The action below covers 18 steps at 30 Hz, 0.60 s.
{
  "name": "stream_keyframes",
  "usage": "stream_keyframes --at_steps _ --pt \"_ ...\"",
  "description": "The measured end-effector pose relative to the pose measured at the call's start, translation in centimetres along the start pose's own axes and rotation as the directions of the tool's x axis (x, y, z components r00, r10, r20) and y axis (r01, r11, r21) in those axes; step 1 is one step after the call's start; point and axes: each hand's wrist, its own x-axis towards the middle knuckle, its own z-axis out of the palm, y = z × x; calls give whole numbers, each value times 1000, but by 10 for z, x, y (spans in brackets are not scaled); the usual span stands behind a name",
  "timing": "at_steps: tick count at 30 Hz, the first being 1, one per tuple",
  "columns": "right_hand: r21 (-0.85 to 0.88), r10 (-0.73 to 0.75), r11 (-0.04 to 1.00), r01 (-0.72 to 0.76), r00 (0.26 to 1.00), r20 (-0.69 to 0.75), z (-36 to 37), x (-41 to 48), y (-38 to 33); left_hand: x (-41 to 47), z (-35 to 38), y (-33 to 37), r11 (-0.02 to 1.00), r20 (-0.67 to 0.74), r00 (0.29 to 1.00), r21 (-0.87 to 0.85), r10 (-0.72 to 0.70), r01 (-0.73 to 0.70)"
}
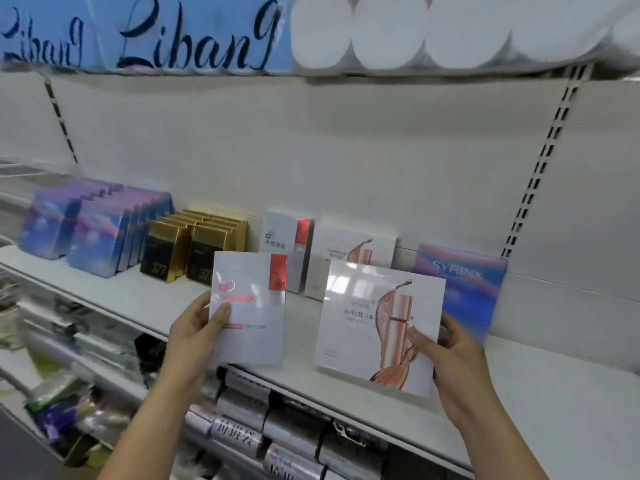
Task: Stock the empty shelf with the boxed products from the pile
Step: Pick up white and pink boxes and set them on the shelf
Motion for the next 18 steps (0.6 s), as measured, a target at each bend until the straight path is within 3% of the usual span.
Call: stream_keyframes --at_steps 9,18 --pt "19 22 1000 -20 997 -73 54 58 10 89 2 -8 998 57 998 50 -27 24" --pt "-121 -38 993 6 964 -263 93 77 7 163 21 -32 995 155 988 97 -19 4"
